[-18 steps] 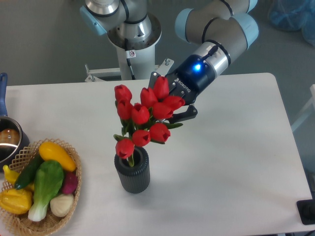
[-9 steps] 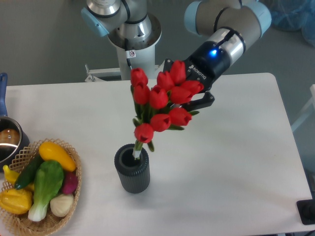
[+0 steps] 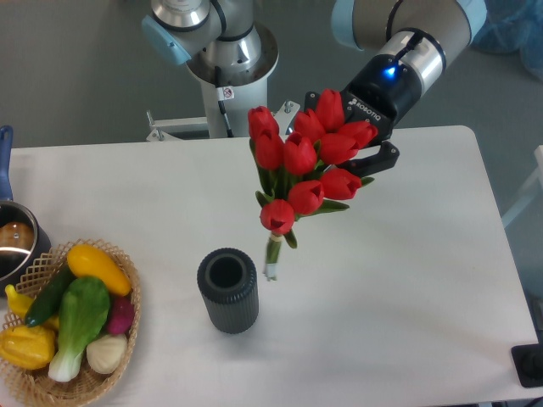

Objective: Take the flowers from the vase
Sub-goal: 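Lift the tulip bunch up out of the black vase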

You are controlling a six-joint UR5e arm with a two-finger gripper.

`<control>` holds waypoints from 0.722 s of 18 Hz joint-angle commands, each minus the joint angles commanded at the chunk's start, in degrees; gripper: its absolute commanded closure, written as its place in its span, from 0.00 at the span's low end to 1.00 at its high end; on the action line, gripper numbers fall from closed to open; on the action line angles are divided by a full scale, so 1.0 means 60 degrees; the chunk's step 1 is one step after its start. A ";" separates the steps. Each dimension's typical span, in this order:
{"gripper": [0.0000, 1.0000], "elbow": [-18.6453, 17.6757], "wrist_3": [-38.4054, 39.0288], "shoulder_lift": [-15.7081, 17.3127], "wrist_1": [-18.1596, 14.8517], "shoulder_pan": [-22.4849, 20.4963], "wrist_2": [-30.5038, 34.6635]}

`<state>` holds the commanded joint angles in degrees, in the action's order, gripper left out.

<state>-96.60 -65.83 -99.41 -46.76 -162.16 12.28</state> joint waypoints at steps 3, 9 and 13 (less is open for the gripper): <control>0.98 0.0030 0.0000 0.0176 -0.0015 0.0029 0.1245; 0.98 0.0015 -0.0131 0.0030 -0.0059 0.0059 0.1864; 0.98 0.0117 -0.0321 -0.0366 -0.0059 -0.0116 0.1820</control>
<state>-95.89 -67.76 -101.60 -47.11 -162.86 23.20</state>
